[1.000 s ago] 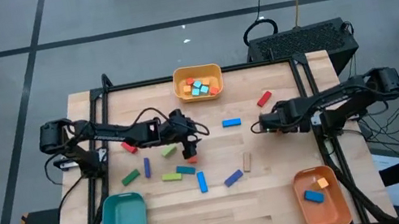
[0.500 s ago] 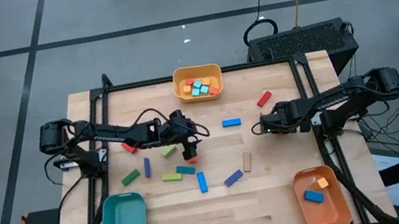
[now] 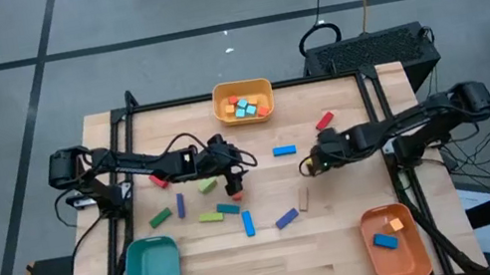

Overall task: Sort blocks by size
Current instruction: Put the right big orange rectangle block into the orange bin

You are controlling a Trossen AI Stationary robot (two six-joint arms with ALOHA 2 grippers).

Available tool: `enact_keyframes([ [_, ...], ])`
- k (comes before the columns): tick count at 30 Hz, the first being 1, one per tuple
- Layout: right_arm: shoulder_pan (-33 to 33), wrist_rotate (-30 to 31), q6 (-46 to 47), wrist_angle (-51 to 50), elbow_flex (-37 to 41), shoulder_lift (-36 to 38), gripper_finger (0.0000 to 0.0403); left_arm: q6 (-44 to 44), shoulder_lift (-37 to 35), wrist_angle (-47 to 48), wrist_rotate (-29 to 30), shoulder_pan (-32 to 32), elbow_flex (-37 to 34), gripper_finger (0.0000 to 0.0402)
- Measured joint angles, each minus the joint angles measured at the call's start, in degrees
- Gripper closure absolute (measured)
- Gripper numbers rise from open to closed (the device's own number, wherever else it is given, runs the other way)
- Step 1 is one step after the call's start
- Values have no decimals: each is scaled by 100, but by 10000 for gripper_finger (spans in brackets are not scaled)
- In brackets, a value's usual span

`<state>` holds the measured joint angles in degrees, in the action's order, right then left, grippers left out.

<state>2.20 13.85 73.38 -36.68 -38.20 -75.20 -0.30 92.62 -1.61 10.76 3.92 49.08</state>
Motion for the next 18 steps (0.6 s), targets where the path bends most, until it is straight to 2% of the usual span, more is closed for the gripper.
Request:
enact_keyframes([
  [6, 1009, -315, -1529, 273, -405, 0, 283, -98, 0, -1, 13, -22, 0, 89],
  [18, 2824, -1162, -1811, 184, -740, 7, 283, -235, 0, -56, 45, -33, 0, 89],
])
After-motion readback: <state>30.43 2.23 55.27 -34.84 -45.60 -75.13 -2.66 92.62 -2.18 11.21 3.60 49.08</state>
